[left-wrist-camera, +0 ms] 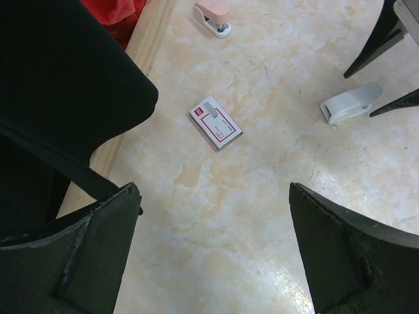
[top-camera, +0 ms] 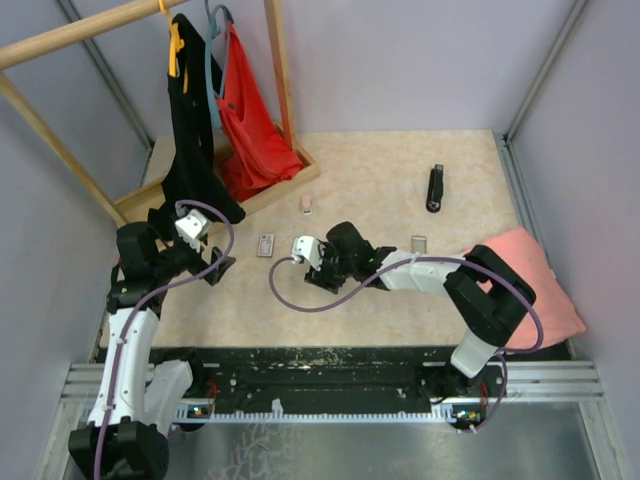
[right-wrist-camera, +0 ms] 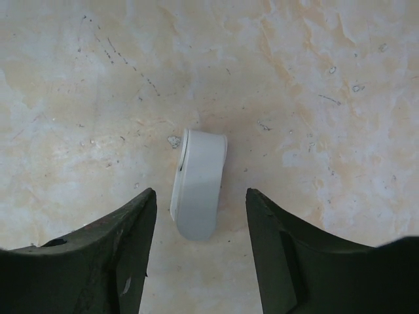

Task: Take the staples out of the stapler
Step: Place the stapler at the center of the board.

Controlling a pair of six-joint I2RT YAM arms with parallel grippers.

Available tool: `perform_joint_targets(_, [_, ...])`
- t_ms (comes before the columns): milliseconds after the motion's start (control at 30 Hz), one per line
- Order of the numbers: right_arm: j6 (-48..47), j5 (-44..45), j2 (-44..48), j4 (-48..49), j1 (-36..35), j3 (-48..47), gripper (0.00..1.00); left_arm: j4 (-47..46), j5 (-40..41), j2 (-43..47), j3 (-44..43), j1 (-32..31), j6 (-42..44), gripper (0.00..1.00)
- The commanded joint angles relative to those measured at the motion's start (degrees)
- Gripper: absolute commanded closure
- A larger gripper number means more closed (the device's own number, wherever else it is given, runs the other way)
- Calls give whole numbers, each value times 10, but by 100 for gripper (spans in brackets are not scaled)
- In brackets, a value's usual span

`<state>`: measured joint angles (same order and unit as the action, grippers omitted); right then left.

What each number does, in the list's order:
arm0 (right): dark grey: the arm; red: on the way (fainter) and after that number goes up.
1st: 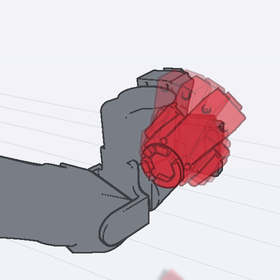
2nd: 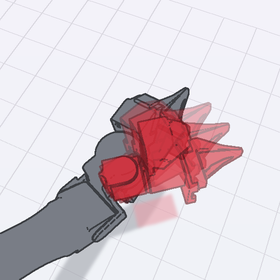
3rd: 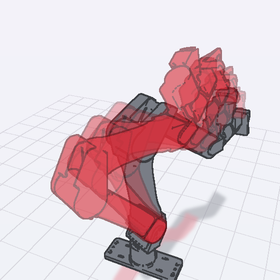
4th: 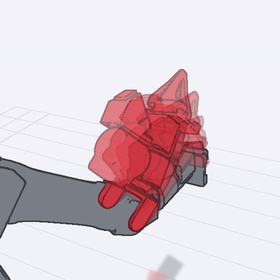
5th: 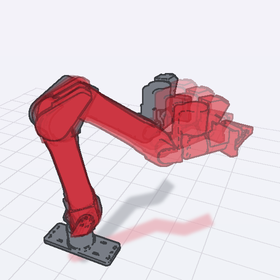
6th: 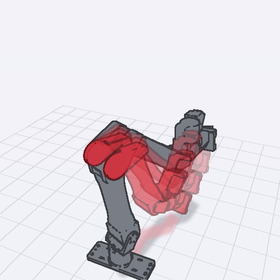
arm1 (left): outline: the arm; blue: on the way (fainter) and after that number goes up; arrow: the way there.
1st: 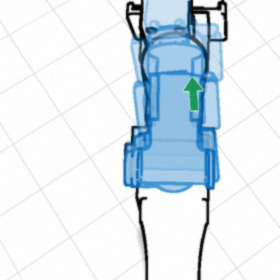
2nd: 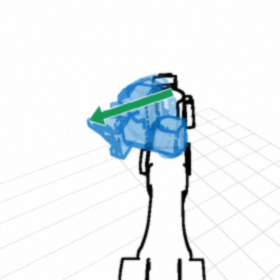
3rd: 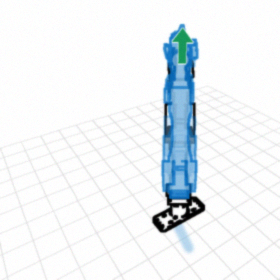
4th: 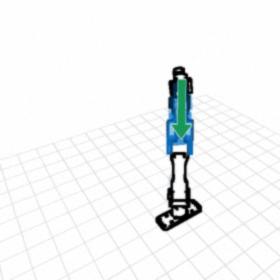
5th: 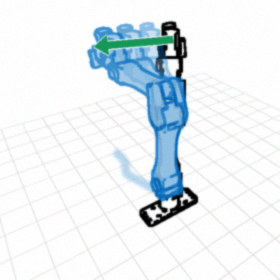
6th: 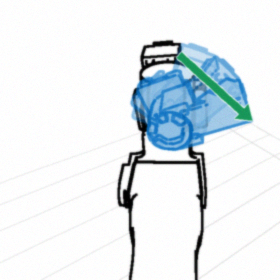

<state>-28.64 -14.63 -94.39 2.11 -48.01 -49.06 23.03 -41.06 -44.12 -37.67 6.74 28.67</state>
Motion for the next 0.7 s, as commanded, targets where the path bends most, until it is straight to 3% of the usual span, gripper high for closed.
perform_joint_targets(0, [18,-7,32,-11,-5,-40,39,16,-45,4,-14,-1,33,0])
perform_joint_targets(133, [38,-36,69,-43,18,-55,29,33,-75,-11,-41,-18,70,0])
perform_joint_targets(367, [57,-82,134,-114,88,-72,24,36,-93,-61,-81,-77,114,0])
perform_joint_targets(667, [129,-137,171,-163,195,-60,20,24,-60,-168,-118,-230,166,0])
